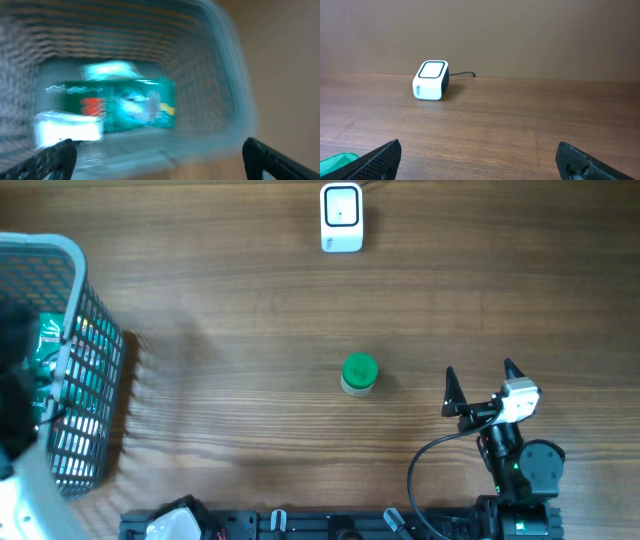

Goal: Scan the item barcode
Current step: 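Return the left gripper to the basket and grasp the white packet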

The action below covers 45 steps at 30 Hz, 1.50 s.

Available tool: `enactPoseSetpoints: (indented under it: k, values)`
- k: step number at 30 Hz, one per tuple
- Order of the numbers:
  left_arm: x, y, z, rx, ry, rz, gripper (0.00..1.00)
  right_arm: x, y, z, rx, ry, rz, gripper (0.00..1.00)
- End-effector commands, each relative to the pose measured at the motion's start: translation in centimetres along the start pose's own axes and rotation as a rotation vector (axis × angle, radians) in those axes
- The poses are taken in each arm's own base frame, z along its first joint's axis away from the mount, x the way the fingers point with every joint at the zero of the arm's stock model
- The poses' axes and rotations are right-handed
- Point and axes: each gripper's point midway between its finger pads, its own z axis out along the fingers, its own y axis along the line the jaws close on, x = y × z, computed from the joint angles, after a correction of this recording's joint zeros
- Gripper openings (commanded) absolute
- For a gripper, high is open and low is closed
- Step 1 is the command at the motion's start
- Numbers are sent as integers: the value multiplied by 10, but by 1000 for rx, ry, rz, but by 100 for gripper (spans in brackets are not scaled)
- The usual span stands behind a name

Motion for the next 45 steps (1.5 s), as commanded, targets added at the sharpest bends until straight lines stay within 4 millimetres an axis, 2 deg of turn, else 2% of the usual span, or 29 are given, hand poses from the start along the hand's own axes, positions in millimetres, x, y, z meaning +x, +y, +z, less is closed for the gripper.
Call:
enactPoseSetpoints:
  k: [1,2,4,5,8,10,14,18,21,23,24,25,28,30,32,35,38,39,40,42,44,45]
  values:
    - [-2,52,49,-198,145,-311,100,-1,-1,0,5,-5,-13,100]
    - [0,63,64,-242,183,-350,100,-1,-1,0,5,-5,-13,100]
    - [8,89,110,-393,265,-504,100,-1,-1,0,5,-5,-13,100]
    - [10,94,122,-431,277,-539,100,-1,-1,0,5,-5,-13,100]
    - [24,101,178,-537,332,-589,100,-1,-1,0,5,-5,-13,100]
    - [37,107,199,-608,364,-631,100,-1,-1,0,5,-5,-13,100]
    - [64,124,221,-721,352,-789,100,-1,-1,0,5,-5,-13,100]
    - [89,130,232,-740,374,-763,100,-1,-1,0,5,-5,-13,100]
    - [114,140,235,-779,405,-733,90,-1,-1,0,5,-5,-13,100]
    - [128,146,239,-791,417,-719,89,-1,-1,0,5,-5,-13,100]
    - [133,149,240,-798,422,-715,85,-1,-1,0,5,-5,-13,100]
    - [144,156,242,-813,431,-708,77,-1,-1,0,5,-5,-13,100]
    - [165,171,245,-840,445,-699,64,-1,-1,0,5,-5,-13,100]
    - [180,181,248,-853,453,-695,38,-1,-1,0,5,-5,-13,100]
    - [191,190,246,-872,468,-688,4,-1,-1,0,5,-5,-13,100]
    - [185,185,247,-845,459,-688,4,-1,-1,0,5,-5,-13,100]
    - [152,150,253,-670,473,-611,4,-1,-1,0,5,-5,-13,100]
    - [132,131,252,-587,462,-582,4,-1,-1,0,5,-5,-13,100]
    - [102,107,247,-484,425,-546,4,-1,-1,0,5,-5,-13,100]
    - [66,81,234,-377,368,-510,4,-1,-1,0,5,-5,-13,100]
    - [27,53,211,-267,302,-479,4,-1,-1,0,5,-5,-13,100]
    - [18,48,202,-247,289,-482,4,-1,-1,0,5,-5,-13,100]
